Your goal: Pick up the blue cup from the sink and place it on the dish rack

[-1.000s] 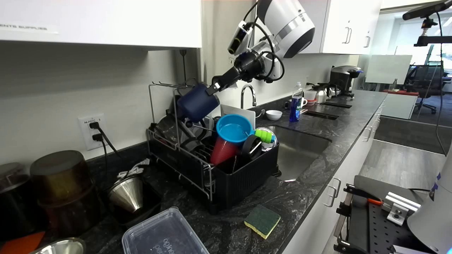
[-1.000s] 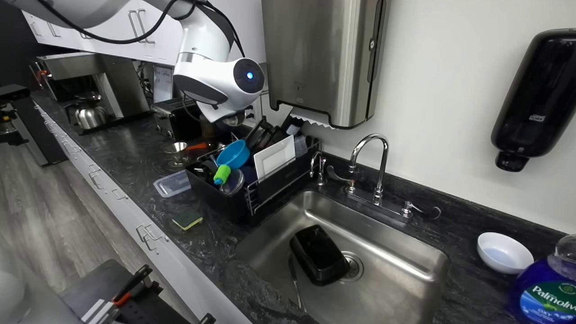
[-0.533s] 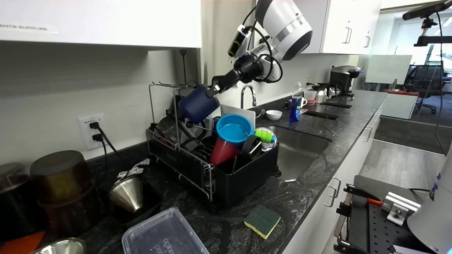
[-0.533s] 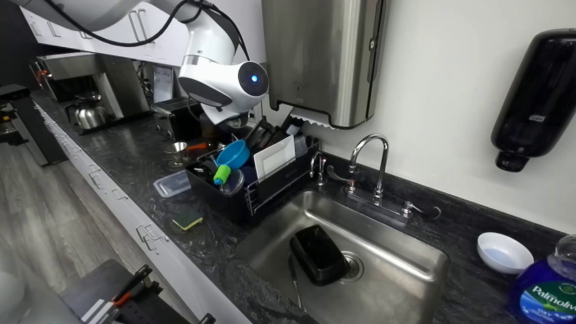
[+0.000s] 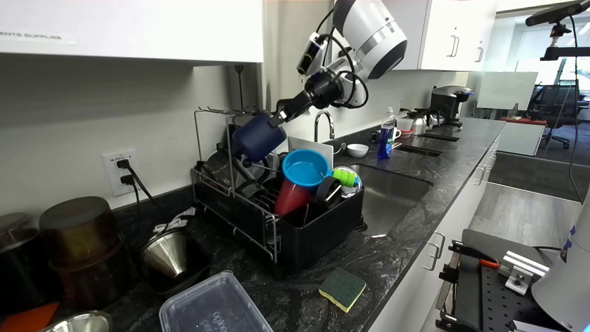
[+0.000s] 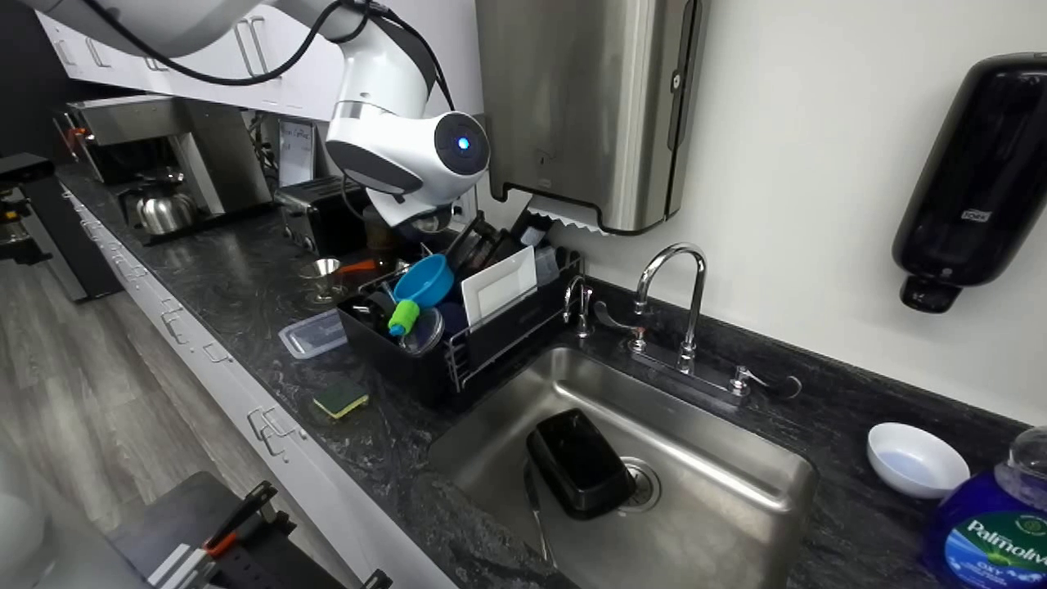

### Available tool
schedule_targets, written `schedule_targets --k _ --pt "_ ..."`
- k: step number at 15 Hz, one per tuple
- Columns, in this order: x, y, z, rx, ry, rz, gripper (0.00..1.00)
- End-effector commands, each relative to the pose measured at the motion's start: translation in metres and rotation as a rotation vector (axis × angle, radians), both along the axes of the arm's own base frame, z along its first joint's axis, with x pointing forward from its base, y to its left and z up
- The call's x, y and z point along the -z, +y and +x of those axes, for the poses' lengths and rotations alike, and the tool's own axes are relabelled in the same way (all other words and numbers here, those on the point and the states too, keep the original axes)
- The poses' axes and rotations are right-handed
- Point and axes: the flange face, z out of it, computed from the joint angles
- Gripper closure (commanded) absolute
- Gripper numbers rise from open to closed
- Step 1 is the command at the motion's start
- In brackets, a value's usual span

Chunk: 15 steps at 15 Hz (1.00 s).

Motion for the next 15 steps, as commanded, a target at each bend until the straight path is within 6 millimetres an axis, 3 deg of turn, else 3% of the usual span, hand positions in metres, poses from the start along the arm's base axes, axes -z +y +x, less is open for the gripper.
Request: schedule_targets --k 1,12,13,14,15 --pt "-0.0007 -0.0017 0.0066 0.013 0.004 0.031 0.98" --pt "-0.0002 -0.0027 0.0072 0.021 0.000 0.024 0.98" --pt "-0.0001 -0.0030 0.0074 0.026 0.000 0.023 0.95" --pt "0.0001 -0.0030 0.0075 0.023 0.002 0.024 0.68" --pt "0.0000 -0.0032 0.0075 0.019 0.002 0.023 0.68"
